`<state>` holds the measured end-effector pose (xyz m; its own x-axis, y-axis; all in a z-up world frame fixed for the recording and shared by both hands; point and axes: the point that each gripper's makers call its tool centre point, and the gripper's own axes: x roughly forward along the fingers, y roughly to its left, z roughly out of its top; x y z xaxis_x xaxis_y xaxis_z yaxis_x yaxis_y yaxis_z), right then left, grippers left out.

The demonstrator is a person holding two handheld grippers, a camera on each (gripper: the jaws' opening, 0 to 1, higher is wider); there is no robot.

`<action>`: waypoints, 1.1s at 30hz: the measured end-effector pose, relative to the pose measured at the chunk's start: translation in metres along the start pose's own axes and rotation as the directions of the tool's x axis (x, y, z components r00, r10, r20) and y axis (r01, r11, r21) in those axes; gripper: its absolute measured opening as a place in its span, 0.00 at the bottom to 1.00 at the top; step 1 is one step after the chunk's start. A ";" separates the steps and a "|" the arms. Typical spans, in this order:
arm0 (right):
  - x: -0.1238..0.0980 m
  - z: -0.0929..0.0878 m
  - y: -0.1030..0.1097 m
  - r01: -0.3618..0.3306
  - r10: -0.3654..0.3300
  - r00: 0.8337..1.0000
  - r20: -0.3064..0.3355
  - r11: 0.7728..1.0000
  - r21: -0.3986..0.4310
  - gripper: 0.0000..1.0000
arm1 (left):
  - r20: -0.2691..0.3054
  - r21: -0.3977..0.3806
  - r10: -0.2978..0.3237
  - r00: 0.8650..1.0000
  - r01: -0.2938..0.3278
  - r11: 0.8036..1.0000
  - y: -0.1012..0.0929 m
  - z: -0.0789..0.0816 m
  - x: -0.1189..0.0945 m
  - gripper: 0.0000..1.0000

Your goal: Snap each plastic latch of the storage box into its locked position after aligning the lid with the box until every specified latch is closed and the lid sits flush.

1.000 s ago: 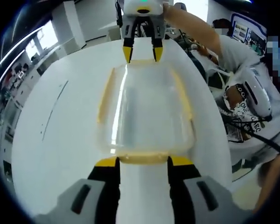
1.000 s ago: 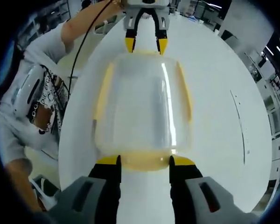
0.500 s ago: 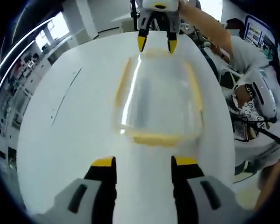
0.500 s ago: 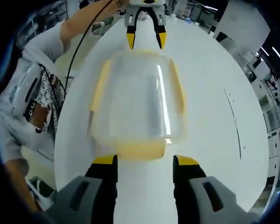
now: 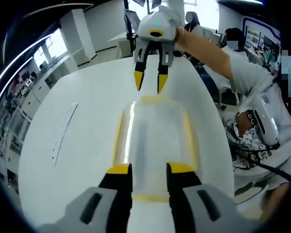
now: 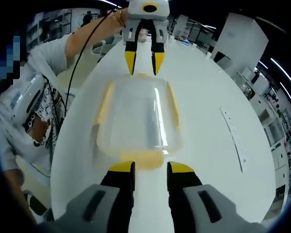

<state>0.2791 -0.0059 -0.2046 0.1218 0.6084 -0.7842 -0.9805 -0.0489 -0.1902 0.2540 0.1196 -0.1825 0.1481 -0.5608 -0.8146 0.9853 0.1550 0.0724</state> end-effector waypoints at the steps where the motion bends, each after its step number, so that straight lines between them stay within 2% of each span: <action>1: 0.001 0.002 0.001 -0.002 0.002 1.000 0.008 1.000 -0.001 0.23 | -0.020 0.001 -0.008 1.000 0.008 1.000 -0.002 0.001 0.005 0.23; 3: 0.003 0.003 0.003 -0.008 0.008 1.000 0.012 1.000 -0.002 0.21 | -0.061 0.008 -0.021 0.998 0.022 1.000 -0.004 0.002 0.014 0.21; 6: 0.002 0.005 0.002 -0.004 0.004 1.000 0.026 1.000 0.000 0.19 | -0.089 0.015 -0.039 0.995 0.041 0.999 -0.007 0.005 0.023 0.17; 8: 0.001 0.005 0.002 -0.004 0.004 0.999 0.039 1.000 0.006 0.17 | -0.122 0.016 -0.067 0.990 0.070 0.997 -0.013 0.006 0.030 0.15; 11: 0.002 0.006 0.004 -0.013 0.012 0.999 0.050 1.000 0.007 0.16 | -0.180 0.025 -0.073 0.981 0.079 0.997 -0.013 0.001 0.034 0.12; 13: 0.005 0.005 0.005 -0.015 0.015 0.998 0.057 1.000 0.004 0.14 | -0.169 0.030 -0.071 0.983 0.077 0.997 -0.011 0.005 0.033 0.03; 14: 0.005 0.005 0.006 -0.020 0.020 0.998 0.061 1.000 0.003 0.13 | -0.186 0.040 -0.064 0.981 0.072 0.997 -0.010 0.003 0.035 0.00; 15: 0.005 0.005 0.006 -0.021 0.021 0.998 0.066 1.000 -0.001 0.13 | -0.189 0.061 -0.051 0.981 0.063 0.996 -0.006 0.004 0.034 0.00; 26: 0.009 0.004 0.008 -0.025 0.030 0.994 0.108 0.999 -0.045 0.06 | -0.243 0.023 -0.078 0.967 0.086 0.996 -0.001 0.005 0.037 0.00; 31: 0.017 0.002 0.014 -0.034 0.044 0.983 0.178 0.998 -0.057 0.00 | -0.291 0.017 -0.055 0.955 0.063 0.998 -0.002 0.004 0.039 0.00; 32: 0.019 -0.001 0.007 0.008 0.004 0.985 0.171 0.997 -0.070 0.00 | -0.303 0.028 -0.047 0.952 0.059 0.998 -0.004 0.004 0.039 0.00; 33: 0.022 -0.004 0.008 0.012 -0.001 0.986 0.169 0.998 -0.067 0.00 | -0.317 0.039 -0.040 0.948 0.055 0.998 -0.004 0.004 0.040 0.00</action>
<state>0.2750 0.0040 -0.2261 0.0946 0.7337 -0.6728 -0.9663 -0.0947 -0.2392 0.2561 0.0934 -0.2130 0.0740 -0.2801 -0.9571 0.9945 0.0924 0.0498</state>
